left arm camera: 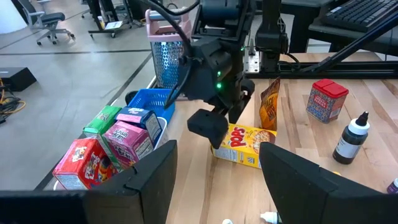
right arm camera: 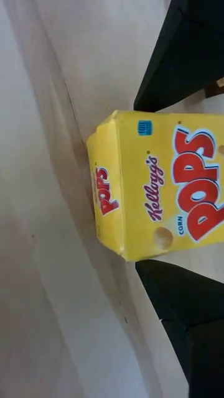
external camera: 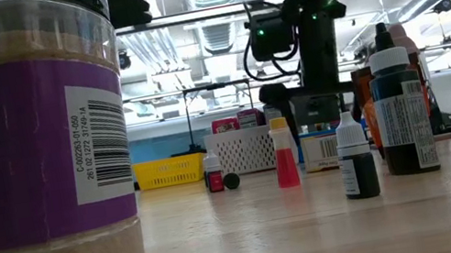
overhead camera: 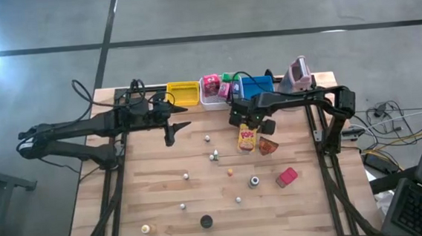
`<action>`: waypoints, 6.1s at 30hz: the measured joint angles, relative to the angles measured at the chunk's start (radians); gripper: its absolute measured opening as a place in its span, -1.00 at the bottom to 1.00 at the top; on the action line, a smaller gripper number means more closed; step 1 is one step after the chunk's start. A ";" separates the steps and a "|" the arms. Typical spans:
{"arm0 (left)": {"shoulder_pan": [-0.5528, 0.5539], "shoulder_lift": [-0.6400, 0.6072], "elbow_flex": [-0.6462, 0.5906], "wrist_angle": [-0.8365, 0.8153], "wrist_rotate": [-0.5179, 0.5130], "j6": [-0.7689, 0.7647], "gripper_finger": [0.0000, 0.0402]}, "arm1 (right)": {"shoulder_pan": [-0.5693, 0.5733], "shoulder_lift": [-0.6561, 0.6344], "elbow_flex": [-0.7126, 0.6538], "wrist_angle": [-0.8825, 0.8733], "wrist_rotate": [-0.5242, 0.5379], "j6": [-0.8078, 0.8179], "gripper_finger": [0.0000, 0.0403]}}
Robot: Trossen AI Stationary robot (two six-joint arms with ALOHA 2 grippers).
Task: Pick & Place Kitchen Items
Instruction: Put the yellow cereal box into the white basket
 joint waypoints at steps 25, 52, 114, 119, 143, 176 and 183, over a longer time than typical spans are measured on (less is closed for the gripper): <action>0.000 0.000 0.000 0.000 0.000 0.000 0.17 | 0.008 0.000 -0.046 -0.016 -0.005 -0.009 0.99; 0.000 0.000 0.000 0.000 0.000 0.000 0.17 | 0.024 0.000 -0.038 -0.078 -0.079 0.185 0.99; 0.000 0.000 0.000 0.000 0.000 0.000 0.17 | 0.190 -0.003 0.374 0.071 0.642 -0.975 0.49; 0.000 0.000 0.000 0.000 0.000 0.000 0.17 | 0.217 -0.014 0.386 0.071 0.666 -1.028 0.40; 0.000 0.000 0.000 0.016 0.000 0.000 0.17 | 0.349 -0.174 0.374 0.287 0.821 -1.172 0.29; 0.000 0.192 0.112 0.423 -0.022 -0.143 0.68 | 0.392 -0.165 0.355 0.558 0.999 -1.496 0.40; 0.001 0.172 0.111 0.393 -0.025 -0.139 0.67 | 0.416 -0.152 0.355 0.560 0.996 -1.663 0.32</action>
